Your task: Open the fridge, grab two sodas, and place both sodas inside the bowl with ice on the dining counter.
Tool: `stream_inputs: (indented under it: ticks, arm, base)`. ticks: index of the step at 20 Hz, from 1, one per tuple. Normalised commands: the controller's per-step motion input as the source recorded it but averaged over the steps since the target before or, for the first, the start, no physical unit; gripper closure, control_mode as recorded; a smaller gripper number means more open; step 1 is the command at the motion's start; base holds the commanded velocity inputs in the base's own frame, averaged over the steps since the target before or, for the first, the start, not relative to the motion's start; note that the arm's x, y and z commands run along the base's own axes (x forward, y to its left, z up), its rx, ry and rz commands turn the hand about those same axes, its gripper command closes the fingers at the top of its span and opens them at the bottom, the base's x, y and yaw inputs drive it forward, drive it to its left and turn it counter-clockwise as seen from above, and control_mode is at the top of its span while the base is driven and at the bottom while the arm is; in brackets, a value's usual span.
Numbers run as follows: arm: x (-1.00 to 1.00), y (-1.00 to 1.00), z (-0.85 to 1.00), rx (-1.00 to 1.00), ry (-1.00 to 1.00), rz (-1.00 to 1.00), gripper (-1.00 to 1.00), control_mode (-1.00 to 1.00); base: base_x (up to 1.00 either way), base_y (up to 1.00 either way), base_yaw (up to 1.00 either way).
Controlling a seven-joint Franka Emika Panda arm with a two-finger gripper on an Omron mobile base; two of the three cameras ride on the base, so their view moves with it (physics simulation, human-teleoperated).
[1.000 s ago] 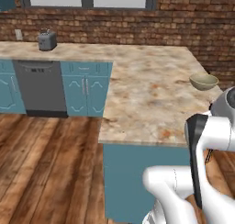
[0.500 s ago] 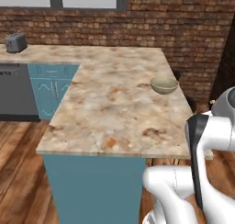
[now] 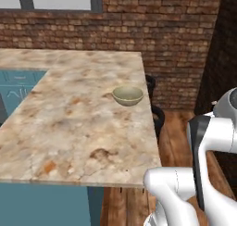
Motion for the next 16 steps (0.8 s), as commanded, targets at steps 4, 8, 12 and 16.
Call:
stream_inputs:
  ticks: [4,8,12,16]
  arm:
    - [0.00,0.00,0.00,0.00,0.00,0.00,1.00,1.00]
    - [0.00,0.00,0.00,0.00,0.00,0.00,1.00,1.00]
    - [0.00,0.00,0.00,0.00,0.00,0.00,1.00,1.00]
    - [0.00,0.00,0.00,0.00,0.00,0.00,1.00,1.00]
  base:
    - [0.31,-1.00,0.06]
    - [0.37,-1.00,0.11]
    - [0.53,-0.71,0.25]
    - [0.66,-0.28,0.41]
